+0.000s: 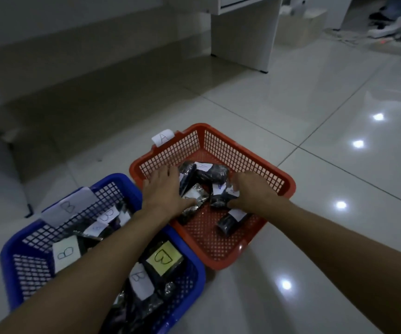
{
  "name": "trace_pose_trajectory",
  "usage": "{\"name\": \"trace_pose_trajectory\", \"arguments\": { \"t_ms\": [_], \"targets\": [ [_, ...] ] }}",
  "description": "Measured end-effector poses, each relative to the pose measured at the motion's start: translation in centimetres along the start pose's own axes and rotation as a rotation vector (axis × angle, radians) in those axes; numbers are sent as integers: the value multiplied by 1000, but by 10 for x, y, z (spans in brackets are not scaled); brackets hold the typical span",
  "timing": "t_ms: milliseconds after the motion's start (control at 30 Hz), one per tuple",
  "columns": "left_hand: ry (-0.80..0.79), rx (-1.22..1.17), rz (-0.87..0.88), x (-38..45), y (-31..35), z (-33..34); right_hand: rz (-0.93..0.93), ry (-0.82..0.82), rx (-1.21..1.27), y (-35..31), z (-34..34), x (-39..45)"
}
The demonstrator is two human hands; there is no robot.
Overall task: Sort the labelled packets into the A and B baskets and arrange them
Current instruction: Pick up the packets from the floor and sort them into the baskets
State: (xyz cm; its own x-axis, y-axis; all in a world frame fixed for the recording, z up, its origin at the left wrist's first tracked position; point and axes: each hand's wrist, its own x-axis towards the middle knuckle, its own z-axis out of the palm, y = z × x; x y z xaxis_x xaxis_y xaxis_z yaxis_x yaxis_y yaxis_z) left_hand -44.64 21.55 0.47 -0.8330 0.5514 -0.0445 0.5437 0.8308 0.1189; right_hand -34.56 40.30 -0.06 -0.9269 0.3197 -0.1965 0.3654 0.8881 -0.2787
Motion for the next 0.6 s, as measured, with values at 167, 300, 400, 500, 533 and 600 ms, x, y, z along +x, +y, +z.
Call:
{"name": "trace_pose_trajectory", "arguments": {
  "t_ms": [167,300,400,500,533,600],
  "targets": [
    [148,-105,280,1,27,-24,-38,194,83,22,-27,-25],
    [117,-239,537,0,99,-29,60,432,195,90,-56,-83],
    [17,-300,718,-1,182,-16,236,549,218,158,-60,-144],
    [-118,-311,845,-8,268,6,428,618,216,222,-55,-204],
    [-156,-301,889,-11,297,14,505,639,218,241,-53,-223],
    [-194,-267,978,-15,345,30,653,683,231,271,-48,-254]
  ]
}}
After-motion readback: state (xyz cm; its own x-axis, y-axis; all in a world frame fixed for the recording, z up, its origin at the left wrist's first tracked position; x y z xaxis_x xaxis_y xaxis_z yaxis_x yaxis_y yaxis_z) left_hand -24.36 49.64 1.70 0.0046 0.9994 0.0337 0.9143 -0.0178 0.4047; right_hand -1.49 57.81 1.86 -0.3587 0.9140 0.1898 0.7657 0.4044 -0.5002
